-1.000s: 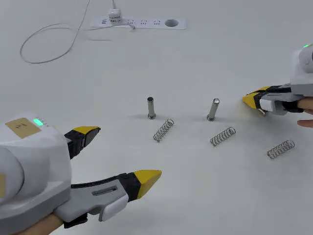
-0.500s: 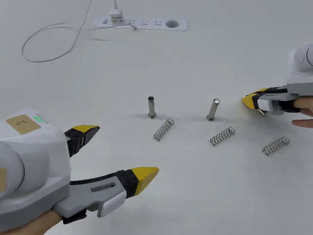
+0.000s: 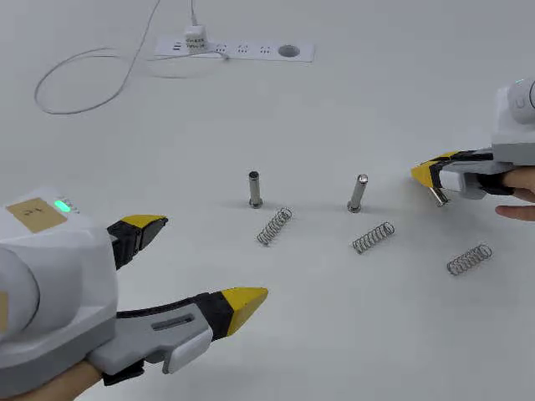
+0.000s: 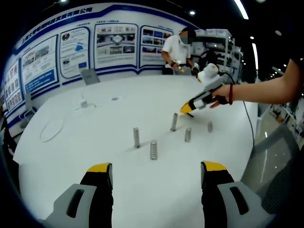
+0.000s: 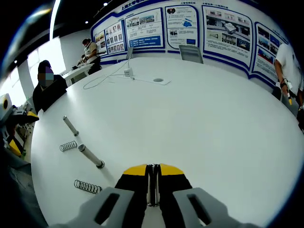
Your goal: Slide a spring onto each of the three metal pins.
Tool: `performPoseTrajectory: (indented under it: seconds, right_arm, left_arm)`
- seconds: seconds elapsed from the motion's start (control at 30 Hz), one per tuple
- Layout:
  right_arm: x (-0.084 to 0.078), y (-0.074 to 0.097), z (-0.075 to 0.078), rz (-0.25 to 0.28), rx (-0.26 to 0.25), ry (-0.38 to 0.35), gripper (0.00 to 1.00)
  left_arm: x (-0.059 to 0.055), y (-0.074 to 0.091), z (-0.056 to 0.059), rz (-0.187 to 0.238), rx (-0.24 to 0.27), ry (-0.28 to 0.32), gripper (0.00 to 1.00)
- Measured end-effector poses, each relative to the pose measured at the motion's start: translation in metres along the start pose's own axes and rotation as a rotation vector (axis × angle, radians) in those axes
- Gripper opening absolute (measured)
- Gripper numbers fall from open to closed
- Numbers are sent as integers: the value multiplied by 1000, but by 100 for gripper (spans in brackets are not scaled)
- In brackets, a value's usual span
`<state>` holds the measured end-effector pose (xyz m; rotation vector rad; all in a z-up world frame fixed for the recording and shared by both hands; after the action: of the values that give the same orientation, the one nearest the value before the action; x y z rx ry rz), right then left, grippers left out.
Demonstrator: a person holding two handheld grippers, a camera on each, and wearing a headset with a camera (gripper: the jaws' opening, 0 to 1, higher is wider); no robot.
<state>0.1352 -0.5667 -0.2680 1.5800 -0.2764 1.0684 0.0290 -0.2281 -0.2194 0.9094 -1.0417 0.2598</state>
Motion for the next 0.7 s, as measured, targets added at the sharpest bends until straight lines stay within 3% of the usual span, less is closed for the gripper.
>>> performPoseTrajectory:
  seconds: [0.33, 0.7]
  right_arm:
    - [1, 19, -10, 14, -7, 36, 9]
    - [-3, 38, -16, 20, -36, 5, 9]
  left_arm:
    - [3, 2, 4, 12, -11, -15, 77]
    - [4, 5, 6, 27, -16, -19, 78]
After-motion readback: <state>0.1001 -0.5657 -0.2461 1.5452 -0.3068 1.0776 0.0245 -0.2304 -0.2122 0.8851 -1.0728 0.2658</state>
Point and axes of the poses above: the centre of the closed fingertips' face, and the gripper's own axes: y roughly backward along the fingers, z roughly to its right, x roughly out of its top, the point moved 9 cm from there along y, roughly backward along the fingers, and after that the axes turned 9 degrees about y, right-handed, at the moved point
